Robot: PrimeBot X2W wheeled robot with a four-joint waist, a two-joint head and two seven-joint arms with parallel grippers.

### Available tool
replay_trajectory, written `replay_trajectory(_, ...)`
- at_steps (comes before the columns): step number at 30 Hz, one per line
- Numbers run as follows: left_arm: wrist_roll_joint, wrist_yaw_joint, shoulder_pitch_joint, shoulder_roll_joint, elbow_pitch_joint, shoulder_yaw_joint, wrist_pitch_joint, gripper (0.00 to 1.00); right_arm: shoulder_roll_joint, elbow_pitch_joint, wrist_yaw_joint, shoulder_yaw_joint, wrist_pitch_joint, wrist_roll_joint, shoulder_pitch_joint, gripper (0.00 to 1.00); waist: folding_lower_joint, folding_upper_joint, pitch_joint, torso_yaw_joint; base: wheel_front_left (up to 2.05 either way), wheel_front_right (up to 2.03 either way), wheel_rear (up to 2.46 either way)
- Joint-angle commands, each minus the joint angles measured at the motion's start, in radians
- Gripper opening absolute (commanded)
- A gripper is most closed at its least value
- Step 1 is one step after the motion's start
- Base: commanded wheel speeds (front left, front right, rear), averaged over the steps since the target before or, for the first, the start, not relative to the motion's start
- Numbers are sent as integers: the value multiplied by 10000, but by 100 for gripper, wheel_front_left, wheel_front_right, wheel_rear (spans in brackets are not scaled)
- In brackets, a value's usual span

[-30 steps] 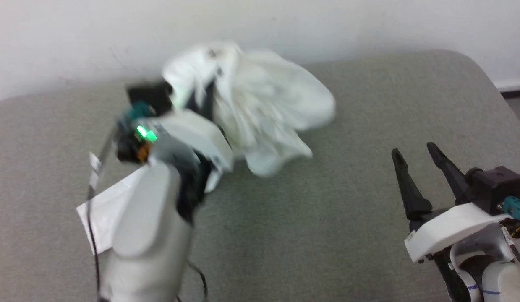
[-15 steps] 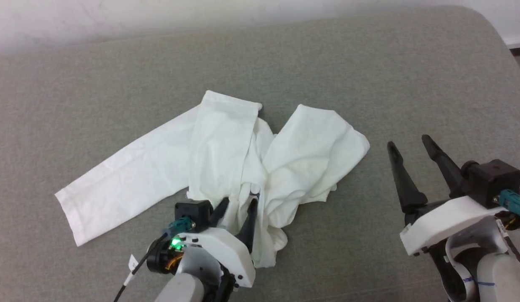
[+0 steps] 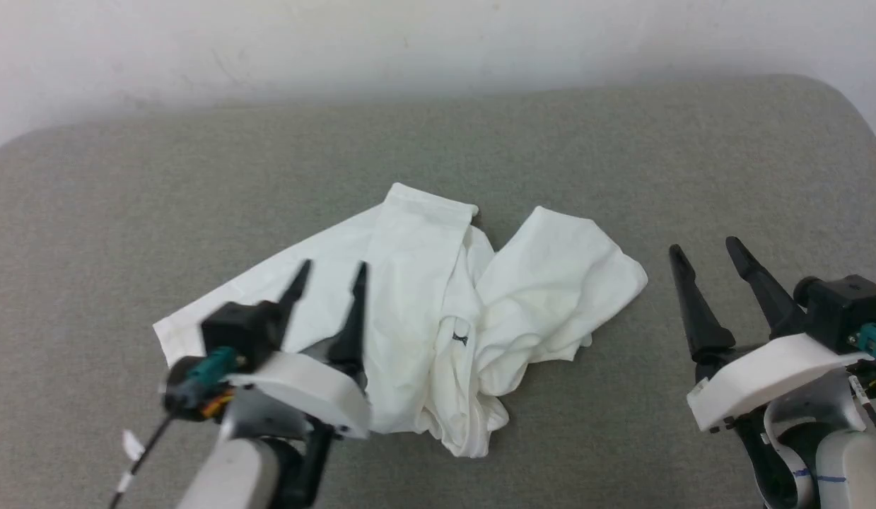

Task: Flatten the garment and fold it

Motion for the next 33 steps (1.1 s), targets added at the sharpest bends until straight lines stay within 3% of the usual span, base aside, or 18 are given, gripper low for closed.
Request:
replay_trajectory(1, 84, 164, 108, 139, -100, 208, -73, 100, 20, 20, -17, -46, -74, 76, 83, 100, 1, 0, -234, 217, 0, 0, 0)
replay_trajectory(9, 191, 1075, 982, 1194, -231, 1871, -489, 100, 20, 82, -17, -64, -190, 233, 345, 100, 1, 0, -557, 315, 0, 0, 0)
replay_trajectory(16, 60, 1254, 1903, 1840, -328, 2659, -582, 100, 20, 104, -17, -73, -139, 271, 657, 100, 1, 0, -874, 437, 0, 0, 0)
replay_trajectory(26, 27, 1367, 2682, 1990, -920, 2698, -440, 100, 20, 300, -17, 436, 388, 130, 997, 100, 1, 0, -1022, 651, 0, 0, 0)
replay_trajectory(33, 33, 1397, 2452, 1902, -984, 2547, -432, 100, -157, 1566, -17, 1895, 2438, 246, -104, 100, 1, 0, -762, 1013, 0, 0, 0)
